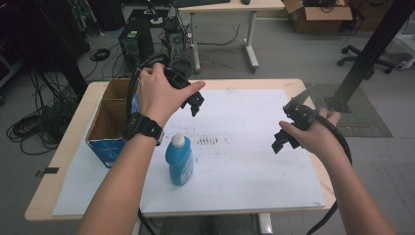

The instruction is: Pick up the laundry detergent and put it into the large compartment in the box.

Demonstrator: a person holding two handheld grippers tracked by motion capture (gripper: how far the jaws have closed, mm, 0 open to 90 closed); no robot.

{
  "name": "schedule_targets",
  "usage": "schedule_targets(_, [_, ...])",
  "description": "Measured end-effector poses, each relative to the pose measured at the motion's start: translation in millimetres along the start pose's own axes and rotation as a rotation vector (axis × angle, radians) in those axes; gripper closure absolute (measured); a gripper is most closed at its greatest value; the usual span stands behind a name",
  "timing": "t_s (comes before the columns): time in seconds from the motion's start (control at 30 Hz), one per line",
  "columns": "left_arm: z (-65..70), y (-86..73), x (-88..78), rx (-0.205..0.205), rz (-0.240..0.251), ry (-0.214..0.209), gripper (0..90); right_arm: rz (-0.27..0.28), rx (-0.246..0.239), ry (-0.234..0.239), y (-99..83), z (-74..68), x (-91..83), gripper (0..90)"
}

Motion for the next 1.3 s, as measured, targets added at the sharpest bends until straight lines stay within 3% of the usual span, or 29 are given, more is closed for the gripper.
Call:
schedule_targets(0.57, [5.9,-21.9,-5.5,-0.008,0.005,0.018,4.2,-0.004,-0.023,0.017,-5.6,-3.0,4.0,3.9])
schedule_targets(0.97, [15.2,-37.4,-0.2,0.005,-0.014,0.012,4.2,-0.015,-0.030,0.019,-7.9,-4.7,8.3,3.9])
schedule_targets(1.3, [21.8,-49.2,5.3,-0.008,-0.034,0.015,4.2,-0.018,-0.035,0.023,-9.6,-5.3,11.4,3.9])
Point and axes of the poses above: each handheld gripper's, and its own axes: x roughly forward along the jaws, y roughly out of its top, z roughly to its right, the point moved 2 cm from there along x, roughly forward along the jaws, and after that the axes turned 15 degrees about y, right-handed, at the moved point
